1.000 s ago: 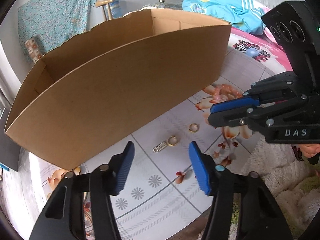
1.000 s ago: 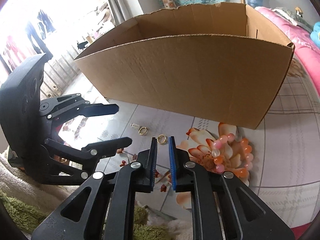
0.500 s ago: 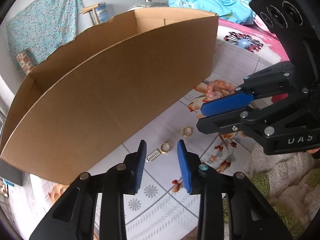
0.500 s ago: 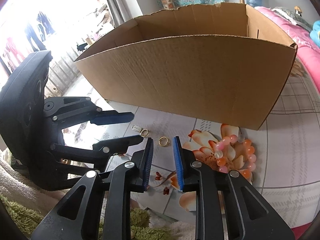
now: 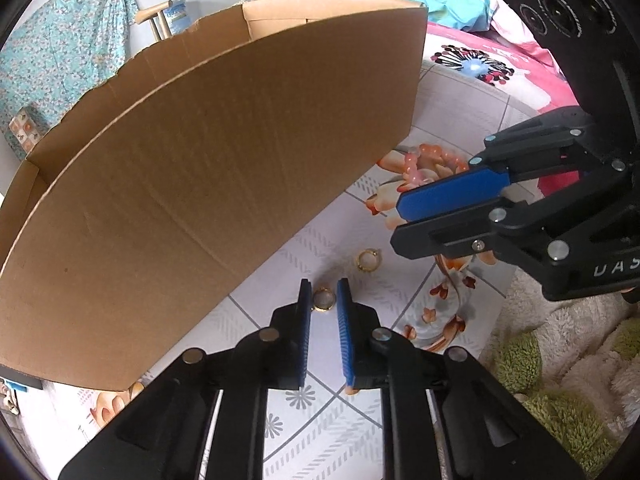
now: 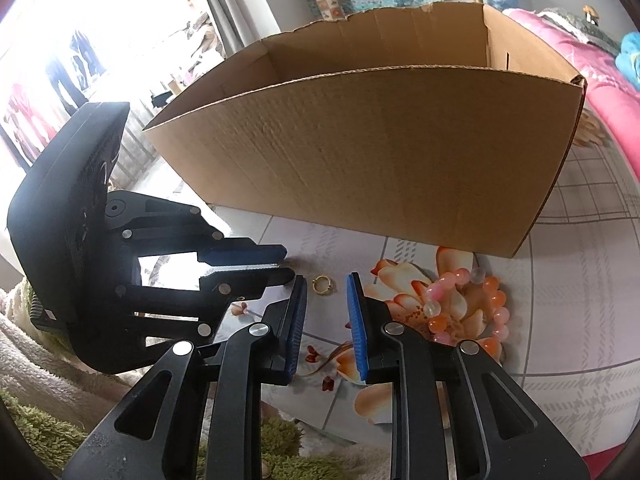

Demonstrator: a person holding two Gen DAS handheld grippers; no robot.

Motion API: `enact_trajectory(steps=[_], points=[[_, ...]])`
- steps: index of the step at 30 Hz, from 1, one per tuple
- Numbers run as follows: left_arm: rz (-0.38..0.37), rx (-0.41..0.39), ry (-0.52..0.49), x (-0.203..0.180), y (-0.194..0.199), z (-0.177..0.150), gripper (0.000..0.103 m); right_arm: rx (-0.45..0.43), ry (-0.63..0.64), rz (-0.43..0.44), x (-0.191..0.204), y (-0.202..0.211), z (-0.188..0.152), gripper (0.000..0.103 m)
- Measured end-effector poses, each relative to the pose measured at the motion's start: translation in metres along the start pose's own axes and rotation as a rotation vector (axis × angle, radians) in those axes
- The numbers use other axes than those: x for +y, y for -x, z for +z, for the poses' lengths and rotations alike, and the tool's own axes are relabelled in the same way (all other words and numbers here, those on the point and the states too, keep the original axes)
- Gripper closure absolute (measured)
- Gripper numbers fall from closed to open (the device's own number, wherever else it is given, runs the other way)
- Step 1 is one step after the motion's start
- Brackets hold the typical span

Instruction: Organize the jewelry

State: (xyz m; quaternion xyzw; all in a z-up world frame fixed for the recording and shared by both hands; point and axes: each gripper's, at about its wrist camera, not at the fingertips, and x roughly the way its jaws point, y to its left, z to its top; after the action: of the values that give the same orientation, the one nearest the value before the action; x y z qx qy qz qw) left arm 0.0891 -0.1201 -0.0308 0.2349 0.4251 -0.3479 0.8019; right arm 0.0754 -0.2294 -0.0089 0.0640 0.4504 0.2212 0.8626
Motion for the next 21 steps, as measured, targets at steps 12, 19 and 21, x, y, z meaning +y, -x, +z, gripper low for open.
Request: enact_trajectory(steps=[12, 19, 21], points=[[0.019, -0.013, 0.016, -0.003, 0.002, -0.002, 0.094, -0.006, -0.007, -0.008, -0.001, 0.004, -0.001, 0.081], [0.01, -0.031, 0.055, 0.003, 0.01, -0.005, 0.094, -0.005, 0.0, -0.011, 0.001, 0.004, -0.001, 0.081], [0.011, -0.044, 0.07, 0.006, 0.016, -0.006, 0.094, -0.002, 0.008, -0.009, 0.004, 0.002, 0.0, 0.081]])
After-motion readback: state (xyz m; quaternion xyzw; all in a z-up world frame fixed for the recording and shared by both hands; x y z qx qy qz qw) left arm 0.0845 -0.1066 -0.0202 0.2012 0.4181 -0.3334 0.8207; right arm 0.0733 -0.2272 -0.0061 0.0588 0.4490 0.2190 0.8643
